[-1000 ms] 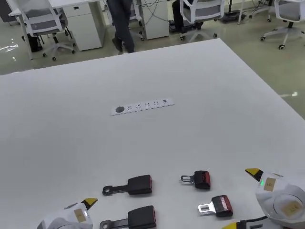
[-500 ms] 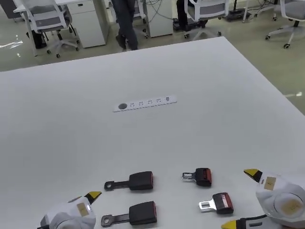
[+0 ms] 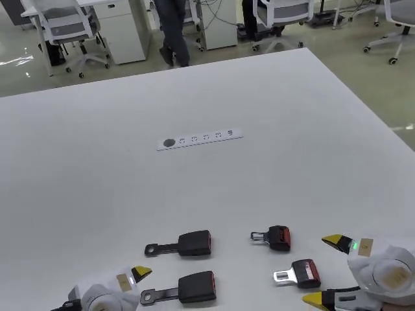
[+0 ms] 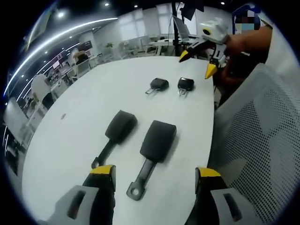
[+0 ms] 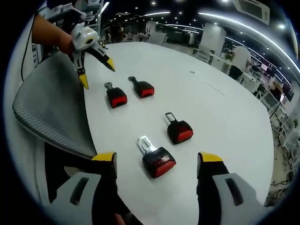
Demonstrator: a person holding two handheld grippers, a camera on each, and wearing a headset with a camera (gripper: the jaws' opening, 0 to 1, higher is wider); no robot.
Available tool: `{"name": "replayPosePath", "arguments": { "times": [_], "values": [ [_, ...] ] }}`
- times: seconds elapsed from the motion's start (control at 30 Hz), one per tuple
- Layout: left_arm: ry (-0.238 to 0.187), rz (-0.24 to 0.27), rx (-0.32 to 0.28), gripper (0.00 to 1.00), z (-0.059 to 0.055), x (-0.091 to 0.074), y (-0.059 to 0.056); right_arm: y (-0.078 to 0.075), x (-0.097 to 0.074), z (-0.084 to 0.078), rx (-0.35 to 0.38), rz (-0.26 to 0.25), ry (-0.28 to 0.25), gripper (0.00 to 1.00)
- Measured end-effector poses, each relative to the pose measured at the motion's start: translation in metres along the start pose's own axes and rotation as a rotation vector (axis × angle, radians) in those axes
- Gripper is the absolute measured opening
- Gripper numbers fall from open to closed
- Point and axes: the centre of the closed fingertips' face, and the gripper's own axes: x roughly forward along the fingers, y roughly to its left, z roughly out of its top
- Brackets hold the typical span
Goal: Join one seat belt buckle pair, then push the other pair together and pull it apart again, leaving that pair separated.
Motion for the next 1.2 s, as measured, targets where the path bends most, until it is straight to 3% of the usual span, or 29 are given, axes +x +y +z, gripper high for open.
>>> {"name": "replayPosePath", "arguments": {
  "times": [0.17,0.5,0.6,0.8,0.9,1.0,1.2],
  "values": [
    [-0.010,0.003,0.029,0.71,0.011,0.006,0.006,0.000,0.002,0.001,0.001,0.009,-0.002,0.66],
    [0.008,-0.033,0.076,0.68,0.016,0.019,0.009,0.003,0.019,-0.006,-0.041,0.075,0.047,0.60],
    [0.032,-0.061,0.097,0.58,0.013,0.023,0.006,0.003,0.024,-0.010,-0.060,0.099,0.080,0.54],
    [0.045,-0.060,0.119,0.60,0.018,0.028,0.011,-0.002,0.036,-0.014,-0.107,0.136,0.105,0.52],
    [0.051,-0.079,0.132,0.59,0.019,0.034,0.011,-0.003,0.041,-0.018,-0.131,0.161,0.125,0.50],
    [0.100,-0.101,0.194,0.57,0.015,0.042,0.011,0.000,0.043,-0.024,-0.155,0.190,0.157,0.47],
    [0.109,-0.155,0.222,0.53,0.017,0.054,0.005,-0.001,0.050,-0.034,-0.182,0.229,0.190,0.43]
  ]
}}
